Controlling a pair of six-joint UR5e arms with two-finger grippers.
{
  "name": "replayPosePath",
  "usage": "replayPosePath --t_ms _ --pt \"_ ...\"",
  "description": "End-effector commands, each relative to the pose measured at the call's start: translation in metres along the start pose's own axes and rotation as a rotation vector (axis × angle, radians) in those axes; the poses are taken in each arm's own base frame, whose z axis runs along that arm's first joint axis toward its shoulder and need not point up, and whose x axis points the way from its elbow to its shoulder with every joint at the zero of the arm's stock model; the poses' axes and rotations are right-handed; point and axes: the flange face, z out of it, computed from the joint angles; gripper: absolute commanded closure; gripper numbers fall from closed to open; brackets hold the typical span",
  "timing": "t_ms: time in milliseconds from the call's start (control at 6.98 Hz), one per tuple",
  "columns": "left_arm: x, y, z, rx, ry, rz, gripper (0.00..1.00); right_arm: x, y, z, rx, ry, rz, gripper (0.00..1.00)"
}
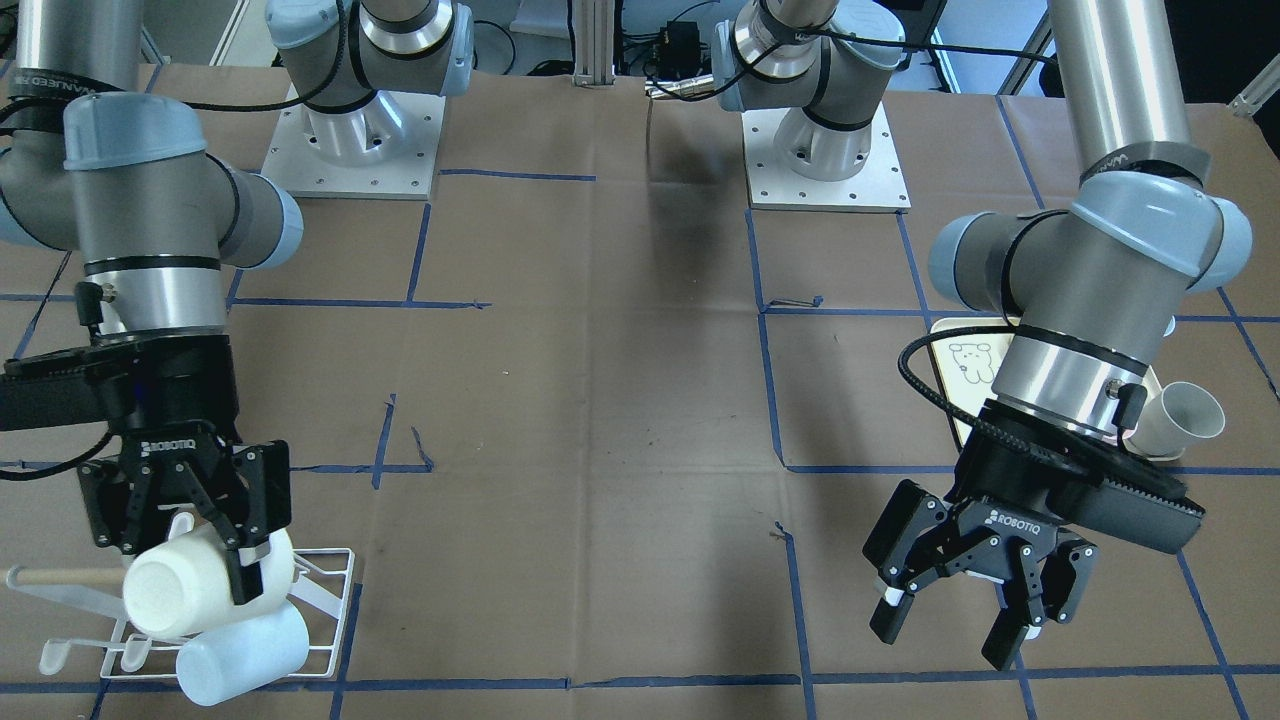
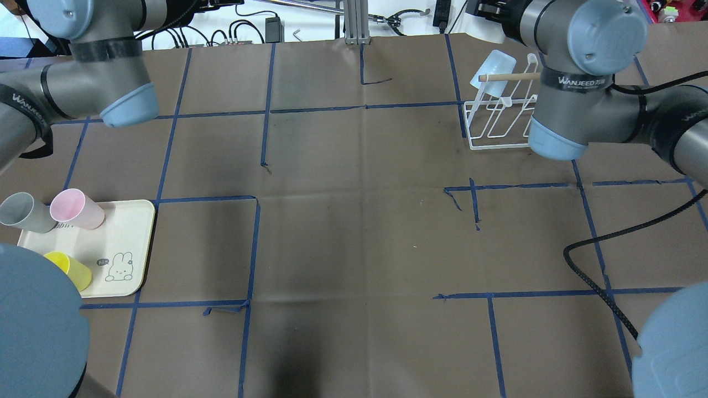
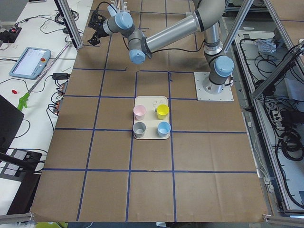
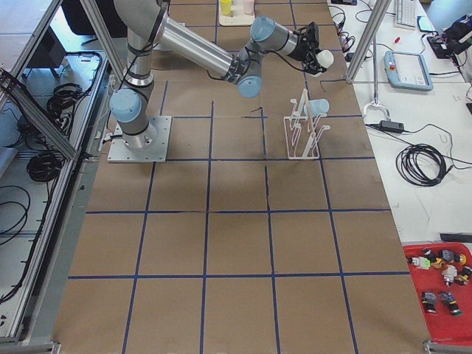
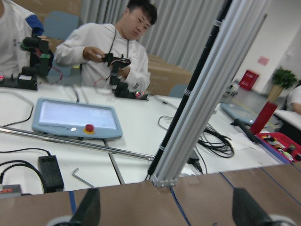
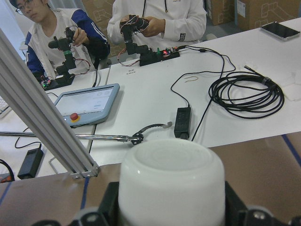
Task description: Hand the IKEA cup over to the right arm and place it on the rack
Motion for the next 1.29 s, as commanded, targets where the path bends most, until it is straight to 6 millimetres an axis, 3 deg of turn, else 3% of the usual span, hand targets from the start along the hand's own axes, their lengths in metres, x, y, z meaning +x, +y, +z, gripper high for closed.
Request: replayPosePath --t_ms 0,287,430,717,1147 --pt "0.016 -0.009 -0.022 -0.222 -0.106 -0.061 0.02 0.053 -0.011 0.003 0.020 0.079 -0.147 0.77" --pt "0.046 0.012 -0.071 -0.483 -0.221 -0.100 0.02 0.120 -0.012 0.015 0.005 0.148 -0.220 0.78" --pt "0.068 0.033 -0.086 -0.595 -0.308 -0.056 0.01 0.137 -0.010 0.018 0.024 0.168 -0.235 0.77" --pt "0.084 0.052 -0.094 -0.676 -0.309 -0.051 0.01 0.147 -0.001 0.029 0.085 0.187 -0.276 0.77" --pt "0.064 0.051 -0.105 -0.689 -0.328 -0.082 0.00 0.156 0.019 0.051 0.088 0.188 -0.291 0.77"
